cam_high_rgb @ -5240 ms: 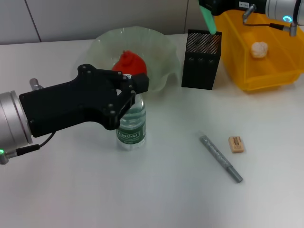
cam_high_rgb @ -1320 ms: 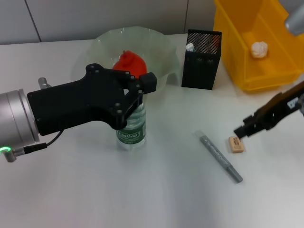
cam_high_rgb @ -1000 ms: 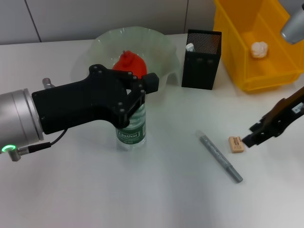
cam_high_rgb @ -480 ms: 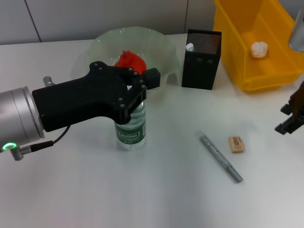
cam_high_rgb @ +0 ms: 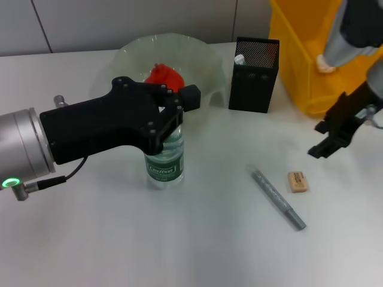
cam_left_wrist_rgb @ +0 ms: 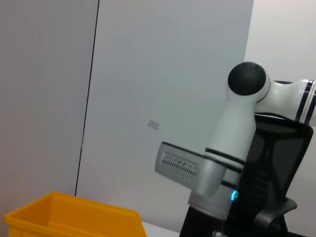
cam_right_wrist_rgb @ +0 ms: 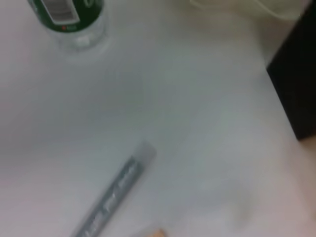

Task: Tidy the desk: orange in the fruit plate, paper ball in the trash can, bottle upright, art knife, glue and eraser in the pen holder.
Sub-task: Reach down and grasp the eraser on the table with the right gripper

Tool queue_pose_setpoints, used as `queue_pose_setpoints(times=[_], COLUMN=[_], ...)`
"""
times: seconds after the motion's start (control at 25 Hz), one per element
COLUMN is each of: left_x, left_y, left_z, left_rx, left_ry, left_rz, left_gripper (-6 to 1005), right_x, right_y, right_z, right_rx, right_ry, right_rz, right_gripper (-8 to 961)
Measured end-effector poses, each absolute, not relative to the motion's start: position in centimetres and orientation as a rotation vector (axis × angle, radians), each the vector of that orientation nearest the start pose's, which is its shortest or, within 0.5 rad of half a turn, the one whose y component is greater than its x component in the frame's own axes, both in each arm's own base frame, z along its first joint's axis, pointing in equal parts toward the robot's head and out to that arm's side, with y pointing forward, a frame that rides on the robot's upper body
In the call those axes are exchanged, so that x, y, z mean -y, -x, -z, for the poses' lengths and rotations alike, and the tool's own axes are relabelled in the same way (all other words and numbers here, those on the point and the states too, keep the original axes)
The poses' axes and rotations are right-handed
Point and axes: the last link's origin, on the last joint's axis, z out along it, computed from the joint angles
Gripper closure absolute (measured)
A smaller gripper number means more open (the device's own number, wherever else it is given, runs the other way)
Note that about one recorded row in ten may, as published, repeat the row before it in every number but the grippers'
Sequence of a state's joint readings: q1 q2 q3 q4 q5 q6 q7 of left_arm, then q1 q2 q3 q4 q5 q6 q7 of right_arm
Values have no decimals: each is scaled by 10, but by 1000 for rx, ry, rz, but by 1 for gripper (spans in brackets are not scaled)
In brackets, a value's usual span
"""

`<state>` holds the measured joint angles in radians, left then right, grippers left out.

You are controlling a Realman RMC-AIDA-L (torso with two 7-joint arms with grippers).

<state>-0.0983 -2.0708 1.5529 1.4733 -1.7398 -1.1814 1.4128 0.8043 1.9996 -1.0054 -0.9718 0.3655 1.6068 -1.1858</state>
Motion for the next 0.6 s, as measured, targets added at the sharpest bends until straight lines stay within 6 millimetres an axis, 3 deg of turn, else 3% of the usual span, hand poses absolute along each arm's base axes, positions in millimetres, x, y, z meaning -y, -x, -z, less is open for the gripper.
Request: queue_pose_setpoints(times=[0.2, 0.6], left_x=[-283, -283], left_y=[143, 149], left_z=[-5, -2], left_rx=[413, 431], left_ry=[2660, 2662], left_rz=[957, 945], left_gripper=[1000, 1000], right_x=[-392, -382], right_y=[-221, -212], right_z=[-29, -14], right_rx=[-557, -556], right_ry=[2803, 2864], right_rz=[684, 693], right_gripper=[343, 344])
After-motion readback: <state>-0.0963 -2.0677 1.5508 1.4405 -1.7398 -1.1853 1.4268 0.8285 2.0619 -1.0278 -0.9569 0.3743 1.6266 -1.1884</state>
